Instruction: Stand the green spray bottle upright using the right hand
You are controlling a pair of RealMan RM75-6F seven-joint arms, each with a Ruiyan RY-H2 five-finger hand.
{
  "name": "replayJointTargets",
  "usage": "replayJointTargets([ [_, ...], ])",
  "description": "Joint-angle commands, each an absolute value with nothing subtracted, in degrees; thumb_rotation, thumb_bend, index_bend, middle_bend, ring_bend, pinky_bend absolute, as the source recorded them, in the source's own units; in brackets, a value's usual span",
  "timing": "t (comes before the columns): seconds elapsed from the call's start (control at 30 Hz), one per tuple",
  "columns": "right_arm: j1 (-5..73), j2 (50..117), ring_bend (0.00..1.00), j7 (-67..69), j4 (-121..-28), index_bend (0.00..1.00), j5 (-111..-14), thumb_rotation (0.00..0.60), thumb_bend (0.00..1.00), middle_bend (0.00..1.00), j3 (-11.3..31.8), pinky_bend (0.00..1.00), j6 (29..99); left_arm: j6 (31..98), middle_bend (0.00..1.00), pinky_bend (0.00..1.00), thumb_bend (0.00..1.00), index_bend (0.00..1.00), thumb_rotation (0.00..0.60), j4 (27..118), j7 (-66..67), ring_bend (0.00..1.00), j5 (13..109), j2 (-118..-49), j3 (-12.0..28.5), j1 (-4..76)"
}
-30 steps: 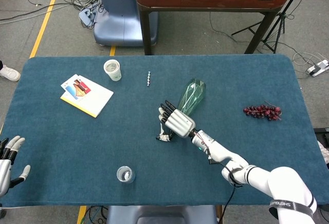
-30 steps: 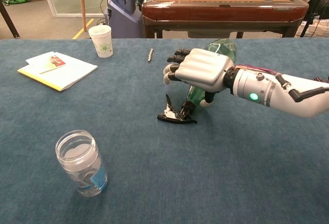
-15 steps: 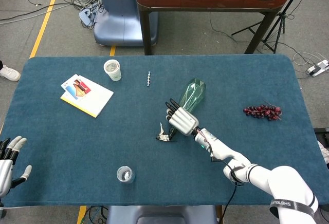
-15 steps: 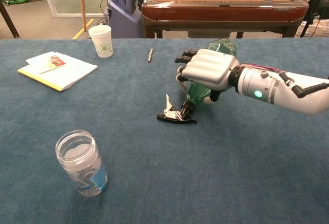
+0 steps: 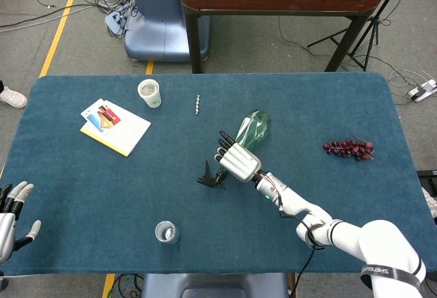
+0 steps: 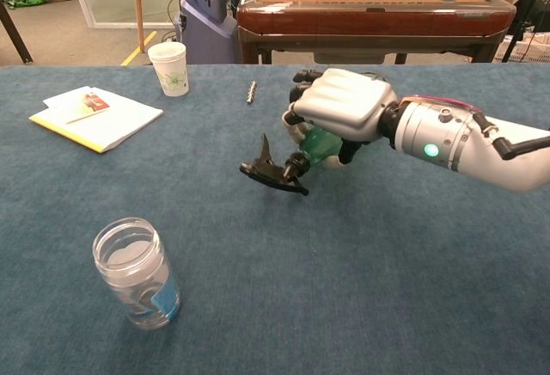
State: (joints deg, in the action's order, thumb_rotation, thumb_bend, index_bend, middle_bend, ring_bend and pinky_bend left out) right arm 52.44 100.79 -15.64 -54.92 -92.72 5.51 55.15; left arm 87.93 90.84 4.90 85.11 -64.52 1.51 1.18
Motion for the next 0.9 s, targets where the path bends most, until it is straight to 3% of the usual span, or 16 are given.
replayJointTargets([
  [0.03,51.05,97.69,0.19,-12.87,-60.85,0.65,-92.11,0.600,0.25,0.44,7.01,0.09,59.17,87.70,0.11,0.00,0.35,0.10,0.600,90.68,4.84,0.01,85.23,-64.68,1.44,1.29],
  [0.53,44.05,90.07,0.22,11.90,-77.79,0.67,-80.73,0.600,0.25,0.46,14.44,0.11,65.01,87.88,0.11,0.00,0.35,0.10,0.600,90.90,4.76,0.01,86.51,-64.65,1.35,1.65],
  [0.9,42.34,87.35,0.22,27.53,-86.01,0.67,-67.16,0.600,0.24,0.46,21.11,0.12,57.33,88.38,0.11,0.00,0.35,0.10,0.600,90.90,4.71,0.01,86.59,-64.44,1.27,1.33],
])
